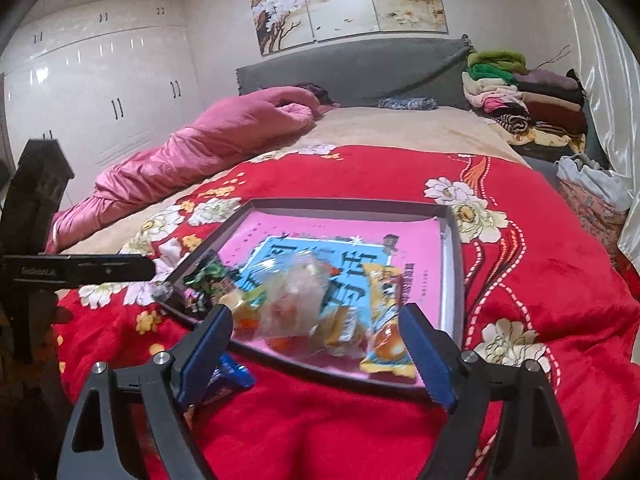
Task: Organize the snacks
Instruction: 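Open both grippers and withdraw them from the tray toward the pile, then grasp the blue wafer pack with the left gripper while the right grasps a clear pastry bag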
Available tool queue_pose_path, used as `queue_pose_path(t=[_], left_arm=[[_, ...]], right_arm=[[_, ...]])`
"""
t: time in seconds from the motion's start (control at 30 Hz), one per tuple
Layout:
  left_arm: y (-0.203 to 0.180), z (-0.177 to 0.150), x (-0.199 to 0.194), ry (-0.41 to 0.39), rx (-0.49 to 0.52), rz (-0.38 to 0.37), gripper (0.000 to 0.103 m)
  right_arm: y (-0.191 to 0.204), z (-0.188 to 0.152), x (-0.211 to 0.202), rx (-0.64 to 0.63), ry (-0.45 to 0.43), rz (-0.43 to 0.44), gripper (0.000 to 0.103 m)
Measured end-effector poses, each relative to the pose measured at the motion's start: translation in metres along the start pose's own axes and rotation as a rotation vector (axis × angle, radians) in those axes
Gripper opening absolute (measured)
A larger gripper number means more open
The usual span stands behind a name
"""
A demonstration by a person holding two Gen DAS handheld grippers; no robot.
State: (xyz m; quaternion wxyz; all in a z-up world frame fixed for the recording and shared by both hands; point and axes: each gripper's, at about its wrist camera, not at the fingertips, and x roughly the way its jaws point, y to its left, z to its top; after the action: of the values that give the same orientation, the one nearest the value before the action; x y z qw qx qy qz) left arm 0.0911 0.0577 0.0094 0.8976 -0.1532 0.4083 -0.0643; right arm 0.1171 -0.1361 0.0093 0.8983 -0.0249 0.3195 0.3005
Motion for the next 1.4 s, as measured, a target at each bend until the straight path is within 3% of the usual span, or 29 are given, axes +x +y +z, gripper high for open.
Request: queue_pose_path(t=[0.33, 0.6, 0.9, 1.07, 1.2, 1.27, 1.4], left_arm=[[-0.008, -0.008, -0.003, 0.038, 0.021, -0.008, 0.078], [-0.022, -0.022, 0.004, 0.102, 0.066, -0.011, 0.078], [-0.03, -0.038, 0.023, 0.184, 0.11, -0.001, 0.077], [-0.03, -0.043, 0.033, 0.209, 0.112, -0.006, 0.077], [-0.032, -0.046, 0.039, 0.225, 0.117, -0.007, 0.077], [-0.032, -0.048, 0.043, 0.233, 0.115, -0.007, 0.077], [-0.032, -0.049, 0.049, 0.243, 0.109, -0.01, 0.077]], right_arm=[[0.038, -0.013, -0.004, -0.016, 0.064, 0.087, 0.085], [0.063, -0.038, 0.003, -0.023, 0.201, 0.16, 0.085], [0.102, -0.06, 0.018, -0.153, 0.302, 0.172, 0.083], [0.105, -0.067, 0.03, -0.171, 0.332, 0.154, 0.067], [0.108, -0.073, 0.04, -0.197, 0.347, 0.157, 0.06], [0.112, -0.075, 0.043, -0.226, 0.352, 0.17, 0.049], [0.111, -0.076, 0.042, -0.237, 0.36, 0.165, 0.046]])
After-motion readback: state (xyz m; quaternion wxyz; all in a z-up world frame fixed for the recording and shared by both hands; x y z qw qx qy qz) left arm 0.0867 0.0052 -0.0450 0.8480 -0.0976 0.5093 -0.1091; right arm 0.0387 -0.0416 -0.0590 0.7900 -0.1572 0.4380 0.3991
